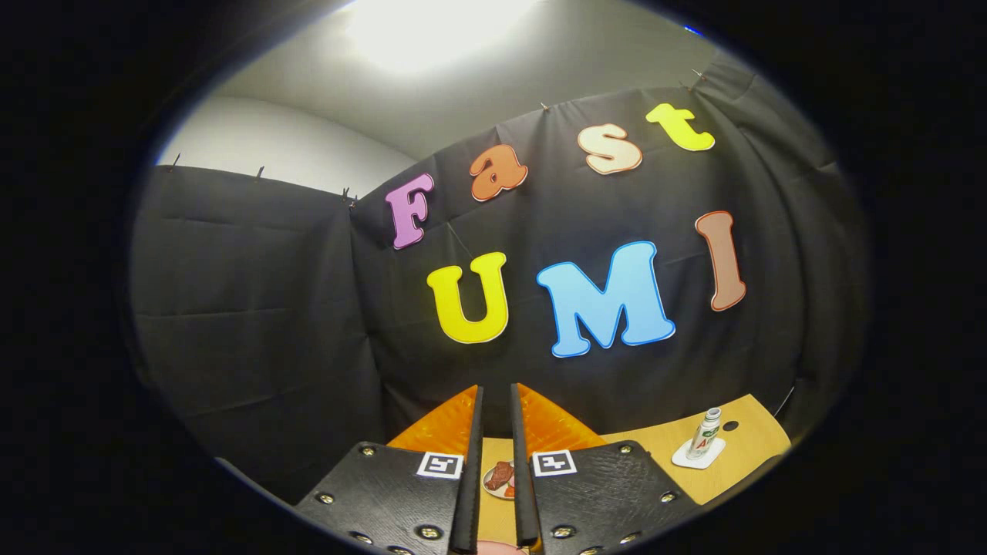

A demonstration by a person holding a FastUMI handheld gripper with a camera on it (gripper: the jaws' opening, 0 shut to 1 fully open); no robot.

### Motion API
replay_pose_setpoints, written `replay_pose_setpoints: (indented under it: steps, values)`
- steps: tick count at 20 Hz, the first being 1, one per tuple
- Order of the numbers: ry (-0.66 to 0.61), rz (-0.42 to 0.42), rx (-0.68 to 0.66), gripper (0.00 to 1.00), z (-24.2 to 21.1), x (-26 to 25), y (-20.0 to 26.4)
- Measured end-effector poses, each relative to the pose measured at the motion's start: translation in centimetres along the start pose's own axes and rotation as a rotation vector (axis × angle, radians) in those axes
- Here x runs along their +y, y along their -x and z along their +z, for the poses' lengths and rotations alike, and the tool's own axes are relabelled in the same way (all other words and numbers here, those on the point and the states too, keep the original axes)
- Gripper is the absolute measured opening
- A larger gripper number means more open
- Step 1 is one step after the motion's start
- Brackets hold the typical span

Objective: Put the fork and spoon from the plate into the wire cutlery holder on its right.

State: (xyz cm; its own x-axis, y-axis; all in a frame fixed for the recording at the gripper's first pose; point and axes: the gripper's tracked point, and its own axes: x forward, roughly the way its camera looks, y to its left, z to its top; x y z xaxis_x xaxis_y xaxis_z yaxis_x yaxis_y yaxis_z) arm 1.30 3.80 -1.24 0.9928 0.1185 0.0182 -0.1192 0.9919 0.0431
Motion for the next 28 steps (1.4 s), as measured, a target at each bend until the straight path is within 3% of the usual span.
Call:
replay_pose_setpoints:
  steps: [14,28]
  values:
    - [0.011,-0.004,0.135,0.19,-5.1,-0.7,0.0]
    - [-0.089,0.03,0.617,0.19,-22.1,0.5,1.1]
